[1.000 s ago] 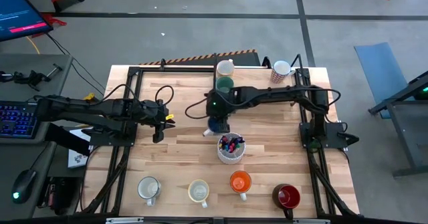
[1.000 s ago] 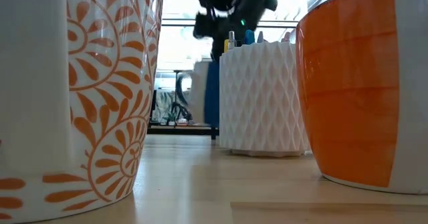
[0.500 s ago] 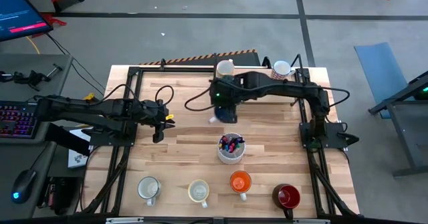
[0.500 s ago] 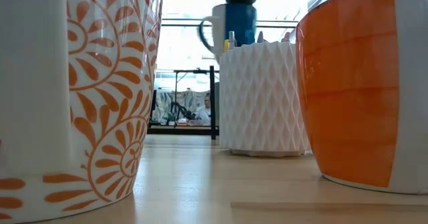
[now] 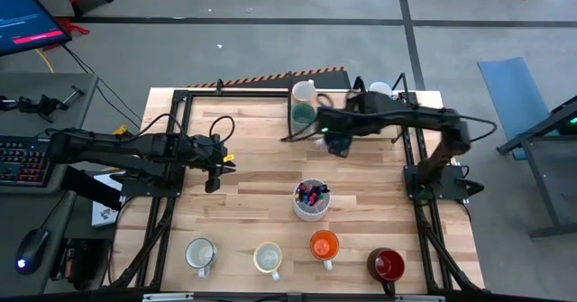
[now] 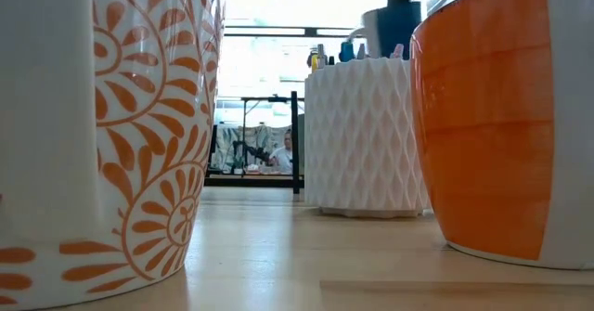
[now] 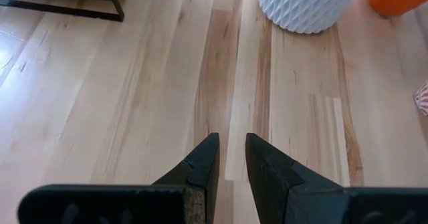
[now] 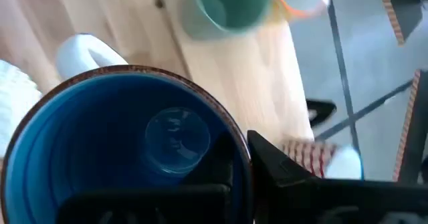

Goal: Place coffee mugs
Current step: Put the blue mug on the shelf

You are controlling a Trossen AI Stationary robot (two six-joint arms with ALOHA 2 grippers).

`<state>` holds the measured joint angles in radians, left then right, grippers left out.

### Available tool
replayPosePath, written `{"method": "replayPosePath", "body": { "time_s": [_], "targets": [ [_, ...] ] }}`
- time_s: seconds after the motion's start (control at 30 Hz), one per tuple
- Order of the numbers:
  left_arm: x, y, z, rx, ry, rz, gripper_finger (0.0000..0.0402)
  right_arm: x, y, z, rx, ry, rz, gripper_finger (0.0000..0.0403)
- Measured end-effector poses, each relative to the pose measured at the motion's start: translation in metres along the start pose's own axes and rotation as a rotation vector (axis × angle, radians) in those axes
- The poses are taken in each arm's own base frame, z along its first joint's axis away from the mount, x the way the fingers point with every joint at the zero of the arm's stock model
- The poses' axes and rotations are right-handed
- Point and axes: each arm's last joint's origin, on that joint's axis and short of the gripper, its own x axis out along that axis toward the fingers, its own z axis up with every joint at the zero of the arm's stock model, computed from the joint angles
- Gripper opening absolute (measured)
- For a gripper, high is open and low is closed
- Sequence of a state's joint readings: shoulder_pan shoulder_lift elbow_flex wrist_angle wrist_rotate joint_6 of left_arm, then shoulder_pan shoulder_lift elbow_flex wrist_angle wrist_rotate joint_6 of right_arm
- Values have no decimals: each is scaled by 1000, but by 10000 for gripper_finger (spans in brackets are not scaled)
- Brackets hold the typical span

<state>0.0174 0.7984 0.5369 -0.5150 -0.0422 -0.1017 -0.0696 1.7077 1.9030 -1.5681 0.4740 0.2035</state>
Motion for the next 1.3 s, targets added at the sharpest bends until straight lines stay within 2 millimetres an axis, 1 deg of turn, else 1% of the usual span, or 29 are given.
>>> {"method": "replayPosePath", "body": {
  "time_s": [0.1,0.2,0.33,0.5,0.63,0.77,0.97,1.13,1.3],
  "targets": [
    [0,0,-1,1,5,1,65,0,-17,-29,108,5,-79,0],
    [0,0,0,1,5,0,65,9,-30,-58,197,2,-103,0],
    [0,0,0,1,4,0,65,35,-43,-91,292,-2,-100,0],
    [0,0,0,-2,4,0,65,79,-52,-119,338,29,-54,0],
    [0,0,0,-5,3,0,65,109,-61,-131,341,83,-68,0],
    [0,0,0,-27,3,0,65,125,-77,-136,360,73,-86,0],
    [0,0,0,-36,3,0,65,133,-98,-147,414,122,-61,0],
    [0,0,-1,-36,4,0,65,136,-107,-154,445,154,-56,0],
    [0,0,-1,-36,4,0,65,137,-111,-155,468,144,-48,0]
  ]
}}
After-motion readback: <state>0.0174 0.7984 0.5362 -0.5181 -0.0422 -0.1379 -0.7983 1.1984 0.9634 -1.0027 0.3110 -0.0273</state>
